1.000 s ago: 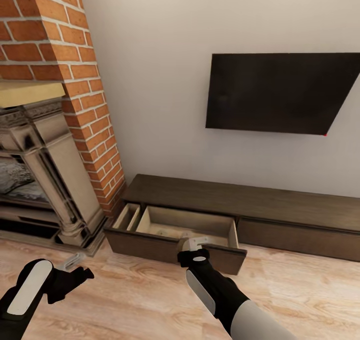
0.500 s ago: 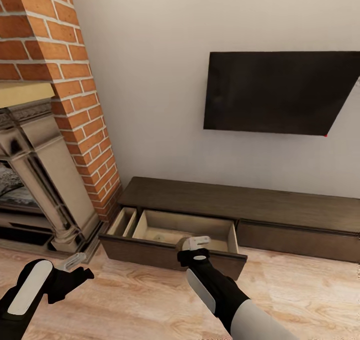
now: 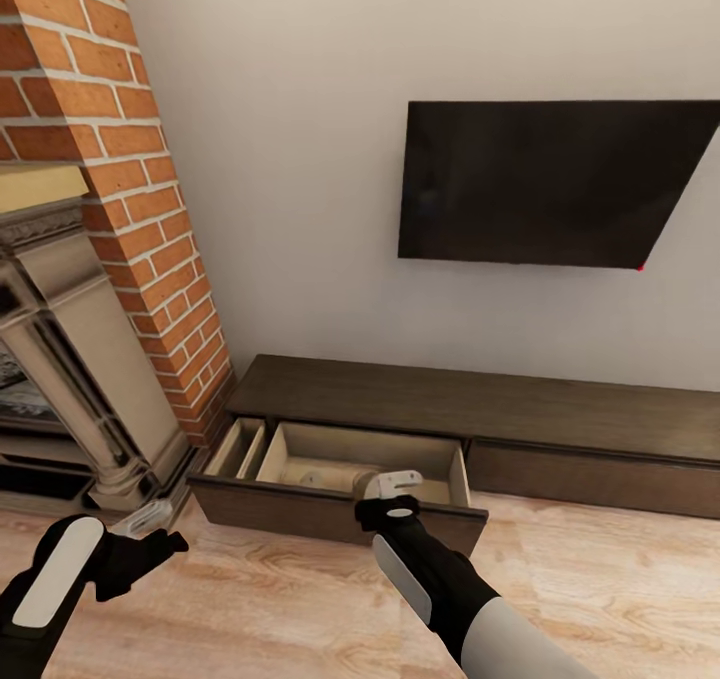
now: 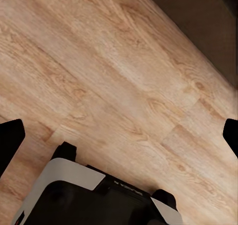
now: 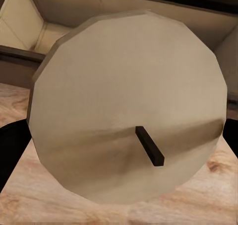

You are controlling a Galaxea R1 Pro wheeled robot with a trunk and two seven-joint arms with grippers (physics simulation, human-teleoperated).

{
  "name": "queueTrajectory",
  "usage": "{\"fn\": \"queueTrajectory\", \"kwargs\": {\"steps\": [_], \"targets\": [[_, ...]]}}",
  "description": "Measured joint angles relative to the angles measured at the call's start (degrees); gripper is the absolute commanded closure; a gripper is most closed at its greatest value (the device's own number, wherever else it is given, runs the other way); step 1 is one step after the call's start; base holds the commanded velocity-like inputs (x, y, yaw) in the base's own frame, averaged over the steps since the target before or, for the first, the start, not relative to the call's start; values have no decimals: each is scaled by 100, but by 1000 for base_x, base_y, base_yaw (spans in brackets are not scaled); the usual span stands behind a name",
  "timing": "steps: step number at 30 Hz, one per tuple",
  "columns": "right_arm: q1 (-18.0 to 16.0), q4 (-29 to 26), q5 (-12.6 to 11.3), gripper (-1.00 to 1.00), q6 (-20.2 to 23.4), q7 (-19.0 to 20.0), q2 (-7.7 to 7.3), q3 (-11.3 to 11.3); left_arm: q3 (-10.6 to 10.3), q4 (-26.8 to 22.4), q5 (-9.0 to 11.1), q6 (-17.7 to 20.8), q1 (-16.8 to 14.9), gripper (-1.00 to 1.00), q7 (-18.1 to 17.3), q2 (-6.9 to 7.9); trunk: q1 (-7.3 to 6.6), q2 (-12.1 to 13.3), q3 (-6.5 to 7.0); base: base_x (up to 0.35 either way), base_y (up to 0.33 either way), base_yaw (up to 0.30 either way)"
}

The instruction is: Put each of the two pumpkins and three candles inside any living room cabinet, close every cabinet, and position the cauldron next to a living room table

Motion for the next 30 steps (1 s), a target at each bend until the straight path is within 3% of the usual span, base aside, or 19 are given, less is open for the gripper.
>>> {"fn": "queueTrajectory", "kwargs": {"steps": [3, 5, 9, 12, 14, 22, 30], "targets": [[-3, -13, 6, 100, 204, 0, 0, -32, -6, -197, 9, 36, 0, -100, 3, 0, -66, 120, 54, 1, 0, 0], [-4, -169, -50, 100, 443, -4, 0, -263, -13, -408, 18, 55, 0, -100, 7, 0, -110, 200, 90, 0, 0, 0], [-2, -598, -240, 100, 1278, -12, -1, -910, -58, -618, 73, 68, 7, -100, 9, -3, -198, 361, 162, 0, 0, 0], [-21, -743, -422, 100, 1757, -9, -1, -1577, -130, -754, 171, 74, 9, -100, 9, -14, -264, 481, 216, 0, 0, 0], [-23, -876, -517, 100, 1862, -15, 0, -1867, -185, -800, 233, 78, 9, -100, 9, -15, -308, 561, 252, 0, 0, 0], [38, -1057, -680, 100, 1917, 152, 0, -2533, -337, -1092, 391, 81, 9, -100, 10, -12, -483, 882, 395, 0, 0, 0], [65, -1095, -645, 100, 1636, 211, 0, -2496, -511, -1130, 402, 81, 9, -100, 9, -8, -550, 1004, 449, 0, 0, 0]]}}
